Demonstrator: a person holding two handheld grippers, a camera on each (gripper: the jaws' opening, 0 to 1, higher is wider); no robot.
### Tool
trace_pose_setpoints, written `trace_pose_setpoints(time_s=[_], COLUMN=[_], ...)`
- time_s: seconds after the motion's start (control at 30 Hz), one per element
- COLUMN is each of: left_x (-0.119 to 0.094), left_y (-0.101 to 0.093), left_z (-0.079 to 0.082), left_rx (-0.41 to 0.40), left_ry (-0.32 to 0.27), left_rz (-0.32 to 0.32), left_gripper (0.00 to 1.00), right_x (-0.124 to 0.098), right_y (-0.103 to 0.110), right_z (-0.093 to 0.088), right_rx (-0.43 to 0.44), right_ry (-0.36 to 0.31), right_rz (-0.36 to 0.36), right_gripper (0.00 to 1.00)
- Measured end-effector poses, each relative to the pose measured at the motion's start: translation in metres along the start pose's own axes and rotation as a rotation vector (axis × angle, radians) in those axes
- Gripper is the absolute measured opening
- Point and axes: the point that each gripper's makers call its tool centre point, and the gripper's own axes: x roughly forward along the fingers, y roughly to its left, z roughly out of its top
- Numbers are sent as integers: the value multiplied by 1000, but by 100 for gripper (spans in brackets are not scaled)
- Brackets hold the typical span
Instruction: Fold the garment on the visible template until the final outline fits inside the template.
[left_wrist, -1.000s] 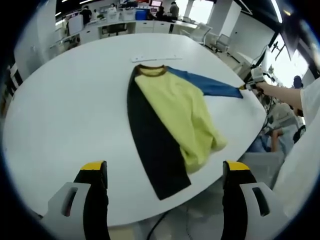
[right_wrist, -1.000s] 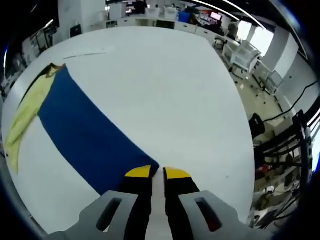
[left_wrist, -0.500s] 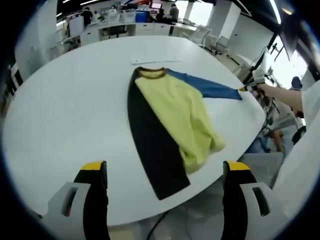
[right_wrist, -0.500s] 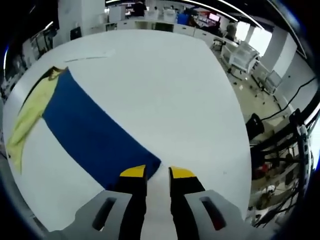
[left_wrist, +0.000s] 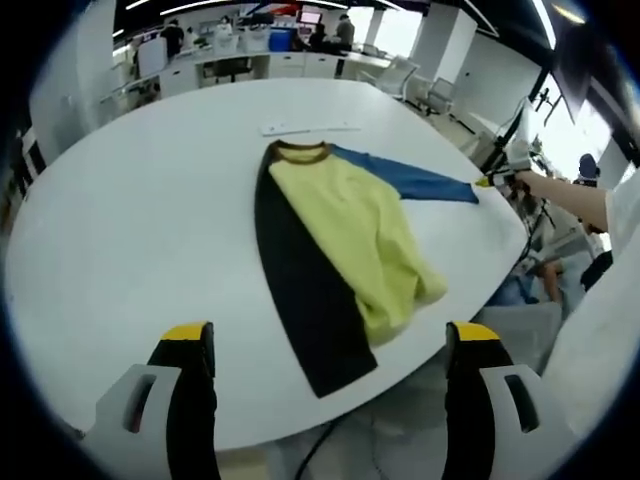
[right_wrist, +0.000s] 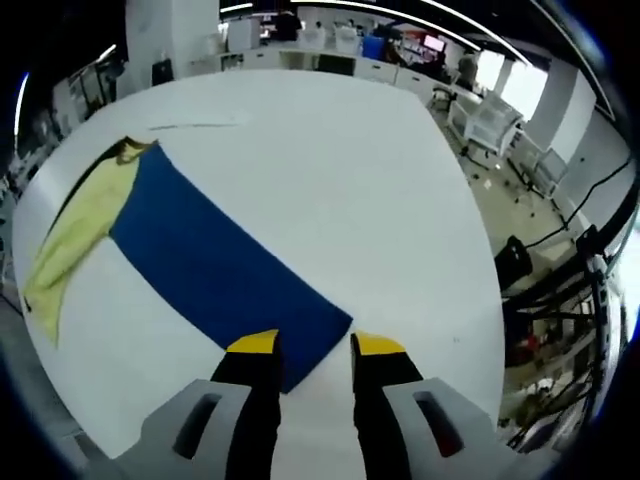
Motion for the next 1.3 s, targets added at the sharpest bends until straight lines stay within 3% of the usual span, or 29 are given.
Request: trace_pose_setpoints(time_s=[0.33,0.6,1.3], left_x=[-8,-15,-31], left_y=[-2,-2,3], left_z=[4,4,1], left_rx=[-5,-1,-5], left_ry=[-40,-55,-96], left_rz=[-15,-16,-10], left_gripper=[92,92,92], right_x=[-26,-47,-92], right_y=[23,43,100], right_z=[10,17,32], right_rx=[-12,-71,-33], right_ry=[-41,-65,-175], right_rz=[23,37,111], right_gripper=[36,44,60])
